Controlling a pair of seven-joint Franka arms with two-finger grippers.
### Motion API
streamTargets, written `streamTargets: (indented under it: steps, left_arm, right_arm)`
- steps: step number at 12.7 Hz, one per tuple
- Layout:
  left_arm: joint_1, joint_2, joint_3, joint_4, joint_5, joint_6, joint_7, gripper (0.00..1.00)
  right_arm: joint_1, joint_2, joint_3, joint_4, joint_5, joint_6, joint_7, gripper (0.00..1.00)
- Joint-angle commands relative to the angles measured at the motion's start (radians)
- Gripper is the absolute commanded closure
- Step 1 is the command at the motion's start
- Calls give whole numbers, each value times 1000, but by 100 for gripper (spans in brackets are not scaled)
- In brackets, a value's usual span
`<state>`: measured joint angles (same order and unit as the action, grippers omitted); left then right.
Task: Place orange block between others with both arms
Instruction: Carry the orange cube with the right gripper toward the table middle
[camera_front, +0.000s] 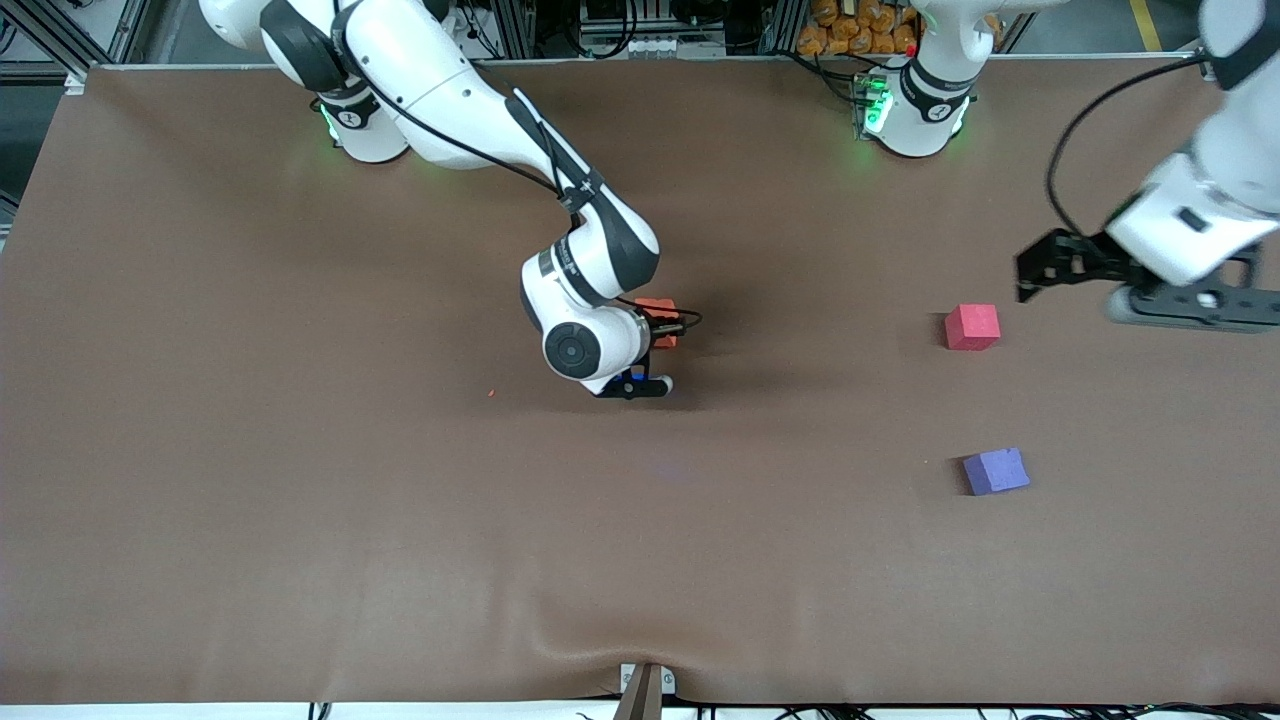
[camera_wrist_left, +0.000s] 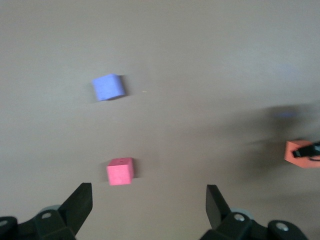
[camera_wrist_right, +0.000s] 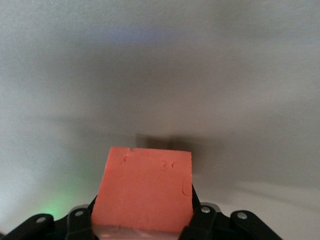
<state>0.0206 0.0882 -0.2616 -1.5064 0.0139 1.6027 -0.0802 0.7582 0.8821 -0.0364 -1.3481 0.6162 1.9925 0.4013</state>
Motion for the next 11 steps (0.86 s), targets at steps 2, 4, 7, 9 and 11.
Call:
streamTargets:
  steps: [2,4,7,9,11]
  left_arm:
    - [-14,-1,-68,5,-3,-9,-13,0]
    - [-21,-1,-82,6,-5,-9,-13,0]
    - [-22,1,-82,8,-15,-1,-10,0]
    - [-31,44,-84,9,-11,0,2,0]
    - [-40,45,-84,9,-12,0,2,0]
  right_arm:
    - [17,5,-13,7,11,9,1,0]
    - [1,3,-14,15,11,9,-2,0]
    - [-17,-20,-19,32,5,-3,-6,0]
    - [-36,-34,-23,49,4,-8,-4,0]
    - [-66,-37,-43,96,4,-58,-4,0]
